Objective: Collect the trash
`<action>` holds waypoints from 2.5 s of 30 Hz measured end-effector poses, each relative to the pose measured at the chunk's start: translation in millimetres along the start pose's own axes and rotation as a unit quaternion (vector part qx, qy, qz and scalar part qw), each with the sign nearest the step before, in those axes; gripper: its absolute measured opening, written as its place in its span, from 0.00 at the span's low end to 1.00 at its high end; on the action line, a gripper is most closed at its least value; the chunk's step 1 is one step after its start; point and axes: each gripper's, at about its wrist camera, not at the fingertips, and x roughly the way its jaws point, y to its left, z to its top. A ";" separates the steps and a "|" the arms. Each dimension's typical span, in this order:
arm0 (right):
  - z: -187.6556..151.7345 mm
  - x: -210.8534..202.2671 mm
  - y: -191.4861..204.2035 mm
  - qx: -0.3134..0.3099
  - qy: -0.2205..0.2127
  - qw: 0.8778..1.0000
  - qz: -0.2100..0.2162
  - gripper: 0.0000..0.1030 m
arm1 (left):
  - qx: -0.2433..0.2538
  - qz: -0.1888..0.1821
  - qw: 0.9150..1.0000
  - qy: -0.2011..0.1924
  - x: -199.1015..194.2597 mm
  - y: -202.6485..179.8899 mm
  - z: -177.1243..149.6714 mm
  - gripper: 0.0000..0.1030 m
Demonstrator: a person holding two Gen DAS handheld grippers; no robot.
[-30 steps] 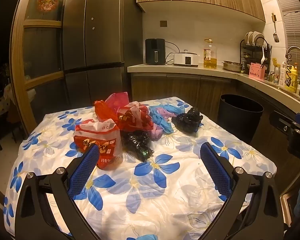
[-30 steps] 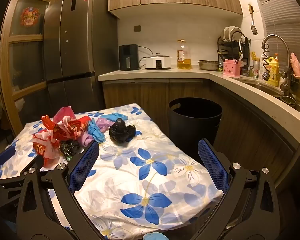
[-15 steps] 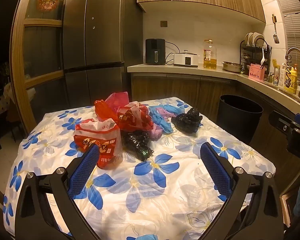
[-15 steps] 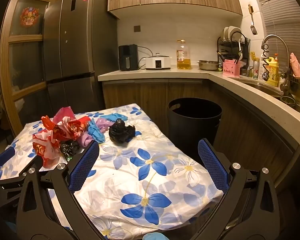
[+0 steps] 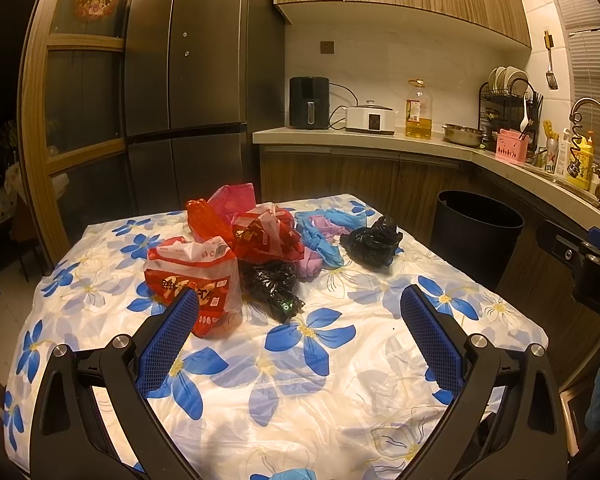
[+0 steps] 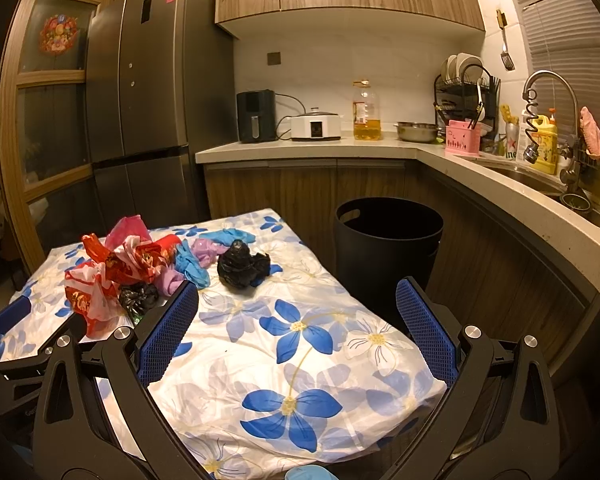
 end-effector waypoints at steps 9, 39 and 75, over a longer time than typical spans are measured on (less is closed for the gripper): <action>-0.7 1.7 0.8 0.000 0.000 1.000 0.000 0.95 | 0.000 -0.001 1.000 0.000 -2.1 -3.0 0.9 0.94; 1.7 2.9 0.7 0.001 -0.002 1.000 0.000 0.95 | -0.004 -0.004 1.000 0.000 -2.4 -6.6 2.9 0.94; -12.3 29.3 9.4 -0.006 0.001 0.999 0.039 0.95 | -0.033 0.020 0.999 0.000 12.7 6.7 -7.8 0.94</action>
